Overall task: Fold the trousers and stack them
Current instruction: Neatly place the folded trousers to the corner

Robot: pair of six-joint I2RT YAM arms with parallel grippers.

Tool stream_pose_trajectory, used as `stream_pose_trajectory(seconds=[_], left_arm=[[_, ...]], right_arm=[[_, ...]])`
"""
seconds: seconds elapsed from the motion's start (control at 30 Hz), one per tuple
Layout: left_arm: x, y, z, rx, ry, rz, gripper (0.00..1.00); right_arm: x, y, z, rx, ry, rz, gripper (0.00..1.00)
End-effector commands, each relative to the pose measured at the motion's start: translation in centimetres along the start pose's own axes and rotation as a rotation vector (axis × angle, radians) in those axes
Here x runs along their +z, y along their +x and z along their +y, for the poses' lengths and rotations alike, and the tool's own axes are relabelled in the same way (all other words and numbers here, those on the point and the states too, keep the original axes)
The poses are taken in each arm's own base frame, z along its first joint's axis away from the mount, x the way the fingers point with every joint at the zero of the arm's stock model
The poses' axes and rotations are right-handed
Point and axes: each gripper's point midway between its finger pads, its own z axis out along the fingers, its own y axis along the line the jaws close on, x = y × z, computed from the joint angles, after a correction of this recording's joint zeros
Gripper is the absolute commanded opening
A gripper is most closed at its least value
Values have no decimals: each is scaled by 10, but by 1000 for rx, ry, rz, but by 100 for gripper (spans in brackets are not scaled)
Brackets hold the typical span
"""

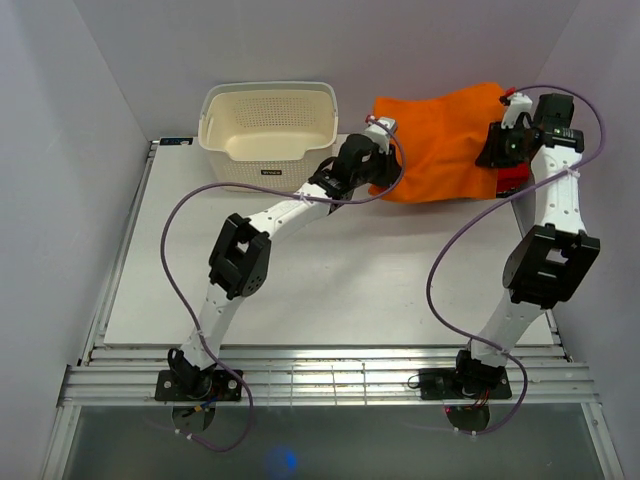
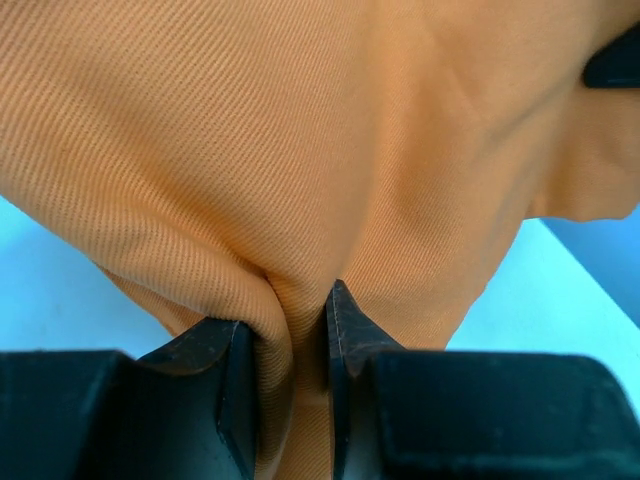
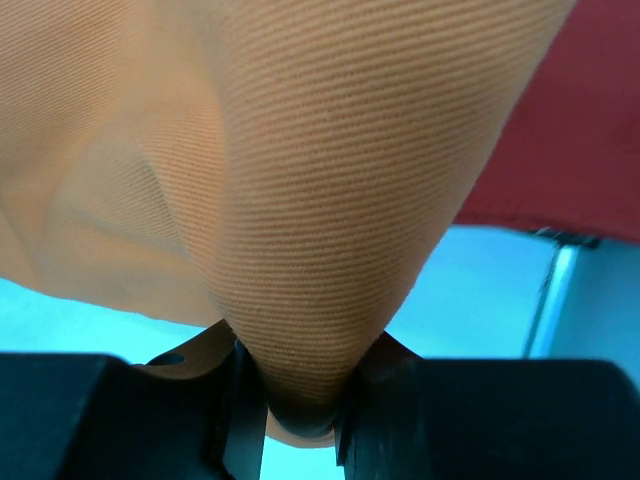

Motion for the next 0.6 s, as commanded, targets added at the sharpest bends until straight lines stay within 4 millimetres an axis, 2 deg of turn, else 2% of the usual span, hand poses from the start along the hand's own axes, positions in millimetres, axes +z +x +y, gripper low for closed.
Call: stream_pose_trajectory(seconds=[0.0,0.03,0.07,0.1,0.13,0.17,0.2,0.23,0.3,0.37,0.43,0.57], left_arm=[[16,-82,-18,132,56,-311,0],[19,-99,-21,148,67,-371,0],[35,-83,-14,160,68,-371,0],[38,-93,-15,194,81,-436,0],[44,-94,-16,202,88,-465,0],[43,-110,-20,213,100,-524,0],[59,-94,-11,236,94,-545,0],[63,-94,-8,240,92,-575,0],[73,-90,-3,250,110,-635,0],[78,-81,3,257,102,-667,0],[86,-63,8,271,106,-677,0],[93,-46,18,292,86,-686,0]], right_arm=[[-1,-72,-47,-114,136,-202,8],[11,-70,-57,-110,144,-191,8],[15,-72,-64,-117,158,-196,8],[15,-81,-73,-128,183,-223,8],[25,-79,-82,-125,192,-223,8],[28,-78,-89,-116,202,-228,8],[32,-83,-96,-121,223,-250,8],[44,-77,-104,-111,227,-239,8],[53,-72,-115,-104,251,-232,8],[65,-66,-129,-98,269,-223,8],[73,-60,-139,-92,287,-210,8],[77,-56,-160,-75,333,-221,8]])
